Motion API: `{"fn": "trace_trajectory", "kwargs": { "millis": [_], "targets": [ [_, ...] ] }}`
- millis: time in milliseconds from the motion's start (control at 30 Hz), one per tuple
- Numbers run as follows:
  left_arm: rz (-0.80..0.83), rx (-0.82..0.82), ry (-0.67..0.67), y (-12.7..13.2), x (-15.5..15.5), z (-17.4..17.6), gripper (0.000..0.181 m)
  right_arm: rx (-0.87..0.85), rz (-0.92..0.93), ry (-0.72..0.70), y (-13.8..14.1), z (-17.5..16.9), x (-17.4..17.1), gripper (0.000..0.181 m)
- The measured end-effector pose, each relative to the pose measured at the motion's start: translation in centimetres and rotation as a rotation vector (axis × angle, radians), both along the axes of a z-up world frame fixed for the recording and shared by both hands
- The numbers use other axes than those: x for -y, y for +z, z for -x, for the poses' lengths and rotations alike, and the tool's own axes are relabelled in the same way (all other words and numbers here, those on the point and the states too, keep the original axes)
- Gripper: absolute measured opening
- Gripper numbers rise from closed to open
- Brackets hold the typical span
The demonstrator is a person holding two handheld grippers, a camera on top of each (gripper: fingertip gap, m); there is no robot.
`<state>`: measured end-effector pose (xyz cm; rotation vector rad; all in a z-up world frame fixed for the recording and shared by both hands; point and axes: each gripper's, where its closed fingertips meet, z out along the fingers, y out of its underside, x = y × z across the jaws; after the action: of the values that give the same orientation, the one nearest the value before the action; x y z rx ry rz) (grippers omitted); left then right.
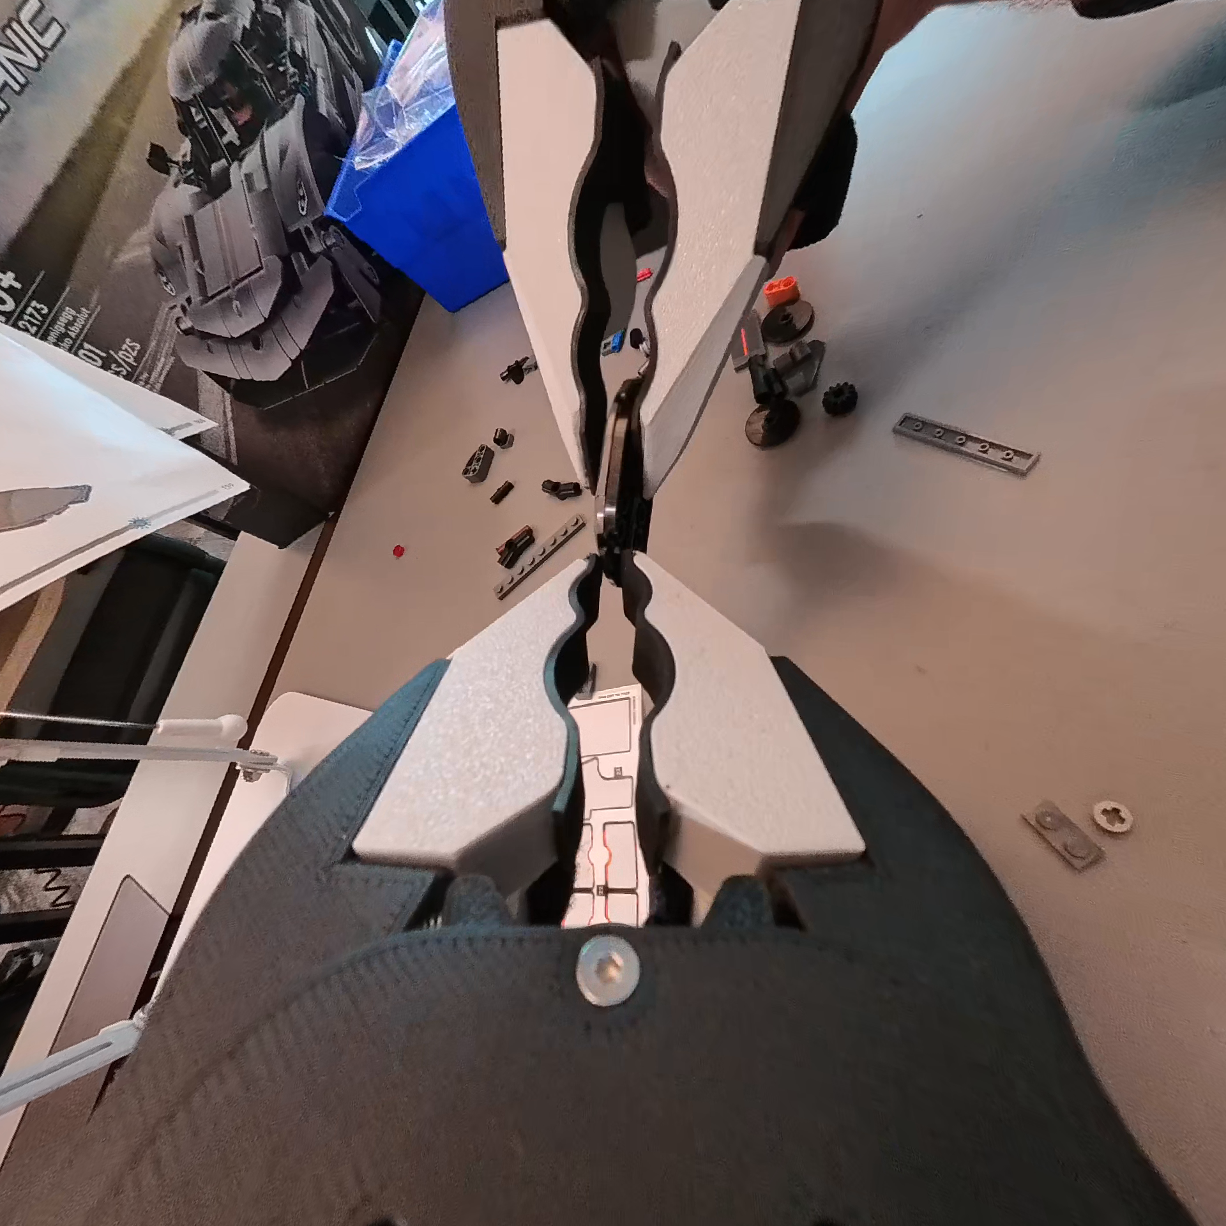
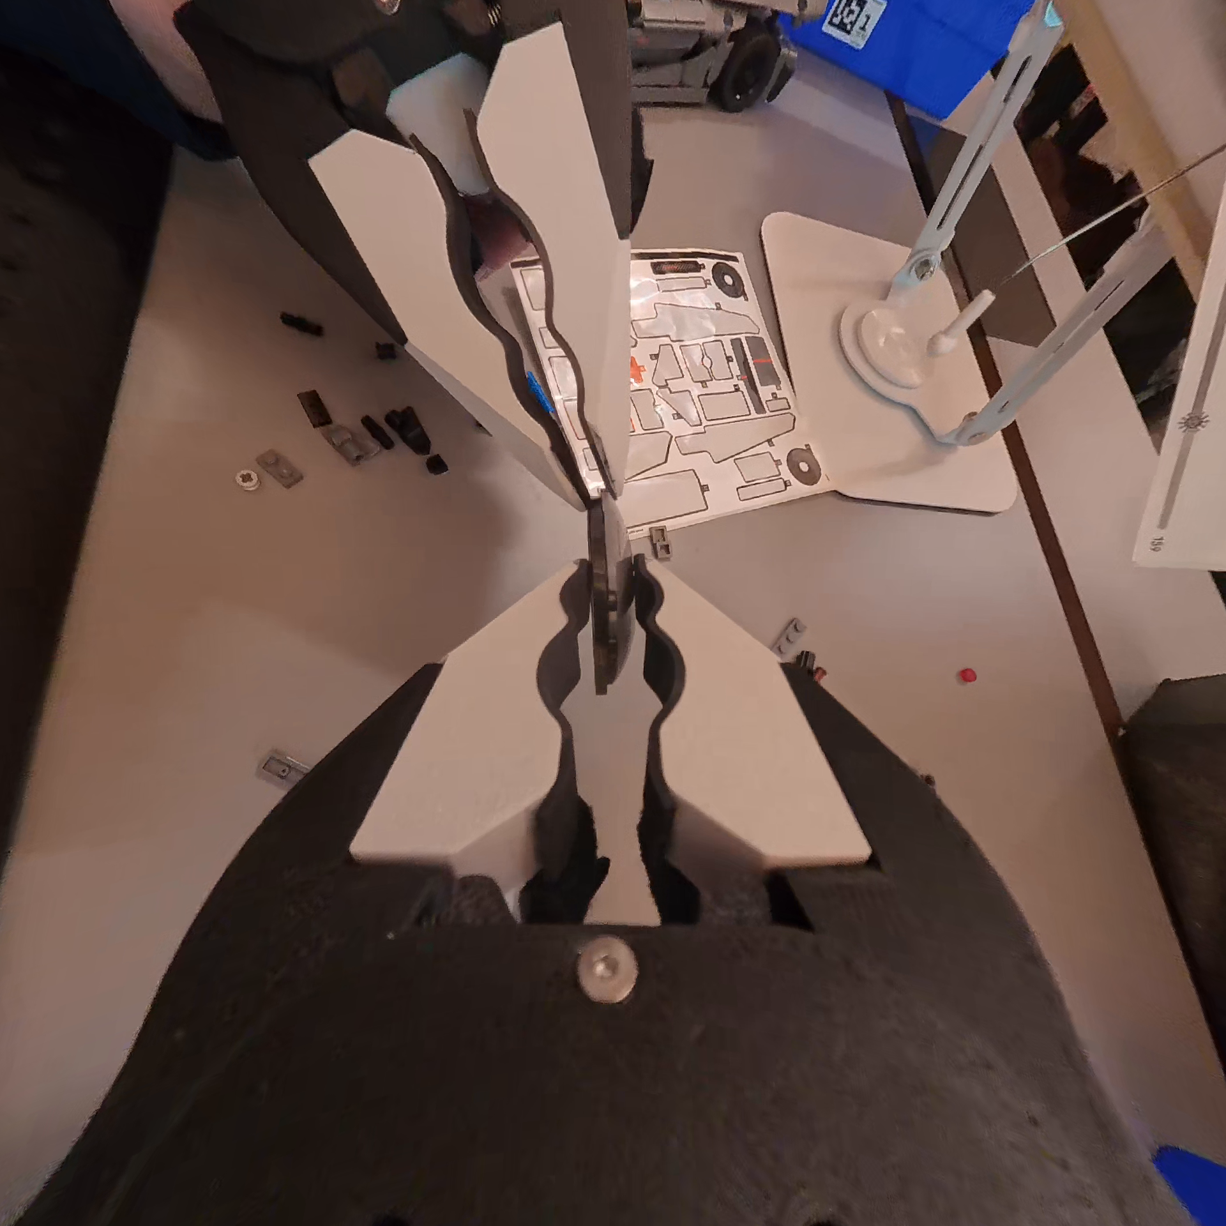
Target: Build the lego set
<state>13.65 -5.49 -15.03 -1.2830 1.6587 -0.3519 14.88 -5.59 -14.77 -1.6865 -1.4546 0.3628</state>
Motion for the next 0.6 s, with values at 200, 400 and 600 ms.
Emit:
{"fn": "trace_trajectory", "kwargs": {
  "millis": [200, 400, 600],
  "targets": [
    [0.025, 0.007, 0.008, -0.10, -0.26, 0.12, 0.003, 0.016, -0.050, -0.013, 0.55, -0.29, -0.17, 0.010],
    [0.044, 0.015, 0.006, -0.11, -0.25, 0.13, 0.003, 0.029, -0.065, -0.008, 0.58, -0.37, -0.07, 0.008],
    [0.045, 0.021, 0.013, 0.11, -0.34, 0.17, 0.003, 0.057, -0.083, -0.017, 0.53, -0.40, -0.07, 0.007]
  ]
}}
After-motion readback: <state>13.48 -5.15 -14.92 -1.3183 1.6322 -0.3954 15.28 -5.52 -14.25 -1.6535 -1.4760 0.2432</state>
